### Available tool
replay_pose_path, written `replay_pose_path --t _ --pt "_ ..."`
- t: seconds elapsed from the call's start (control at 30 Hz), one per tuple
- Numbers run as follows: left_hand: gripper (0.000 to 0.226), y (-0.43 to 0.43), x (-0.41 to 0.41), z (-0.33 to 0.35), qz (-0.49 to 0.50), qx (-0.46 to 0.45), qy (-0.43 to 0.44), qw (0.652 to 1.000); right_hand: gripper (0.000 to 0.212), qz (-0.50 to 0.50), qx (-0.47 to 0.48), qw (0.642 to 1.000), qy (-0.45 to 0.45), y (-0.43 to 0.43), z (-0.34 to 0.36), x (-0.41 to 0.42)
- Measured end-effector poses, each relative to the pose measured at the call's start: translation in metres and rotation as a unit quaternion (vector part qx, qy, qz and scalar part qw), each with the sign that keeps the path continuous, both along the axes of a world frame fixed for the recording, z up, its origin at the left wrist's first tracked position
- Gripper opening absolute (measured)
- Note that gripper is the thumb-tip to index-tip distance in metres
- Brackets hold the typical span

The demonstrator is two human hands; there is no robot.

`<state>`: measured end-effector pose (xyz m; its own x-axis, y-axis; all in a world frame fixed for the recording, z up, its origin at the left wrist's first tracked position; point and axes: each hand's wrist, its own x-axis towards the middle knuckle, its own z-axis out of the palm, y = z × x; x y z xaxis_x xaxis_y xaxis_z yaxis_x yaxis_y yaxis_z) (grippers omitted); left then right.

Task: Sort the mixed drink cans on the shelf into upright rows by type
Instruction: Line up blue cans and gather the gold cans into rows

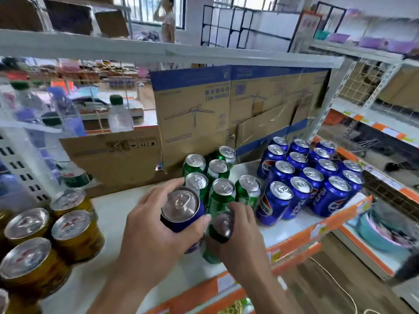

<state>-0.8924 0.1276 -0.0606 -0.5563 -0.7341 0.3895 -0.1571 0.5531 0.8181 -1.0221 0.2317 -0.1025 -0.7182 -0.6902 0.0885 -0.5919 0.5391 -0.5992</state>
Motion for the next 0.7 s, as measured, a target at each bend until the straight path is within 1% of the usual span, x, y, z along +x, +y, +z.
replay_pose_path --t 0.07,0.13,0.2,0.27,0.33,0.4,0.47,0.53,0.6,0.7 --pt "0.067 -0.005 -0.009 0.001 0.008 -0.009 -0.008 1.000 0.068 0.035 -0.015 0.999 -0.005 -0.005 -0.008 -0.002" --pt "0.069 -0.009 -0.015 0.004 0.022 -0.009 -0.007 1.000 0.070 0.066 -0.027 0.997 -0.019 -0.008 -0.013 -0.009" --pt "0.072 -0.010 -0.020 0.008 0.044 -0.009 0.000 0.999 0.076 0.093 -0.043 0.993 -0.056 -0.010 -0.016 -0.021" --pt "0.071 -0.009 -0.024 0.012 0.063 -0.026 0.006 0.998 0.087 0.127 -0.034 0.987 -0.094 -0.008 -0.018 -0.034" --pt "0.068 -0.005 -0.029 0.016 0.076 -0.030 0.017 0.996 0.097 0.177 -0.019 0.978 -0.112 -0.002 -0.016 -0.046" --pt "0.068 0.002 -0.039 0.022 0.082 -0.028 0.026 0.996 0.101 0.207 -0.022 0.970 -0.129 0.007 -0.011 -0.058" --pt "0.067 0.012 -0.053 0.029 0.071 -0.028 0.032 0.997 0.094 0.202 -0.035 0.967 -0.149 0.018 -0.003 -0.073" --pt "0.065 0.025 -0.073 0.036 0.048 -0.027 0.033 0.998 0.081 0.190 -0.054 0.971 -0.136 0.030 0.004 -0.093" --pt "0.070 0.039 -0.097 0.040 0.008 -0.019 0.030 0.999 0.073 0.182 -0.090 0.971 -0.127 0.045 0.016 -0.111" --pt "0.078 0.061 -0.136 0.040 -0.056 -0.020 -0.008 0.998 0.065 0.182 -0.154 0.960 -0.148 0.068 0.035 -0.133"
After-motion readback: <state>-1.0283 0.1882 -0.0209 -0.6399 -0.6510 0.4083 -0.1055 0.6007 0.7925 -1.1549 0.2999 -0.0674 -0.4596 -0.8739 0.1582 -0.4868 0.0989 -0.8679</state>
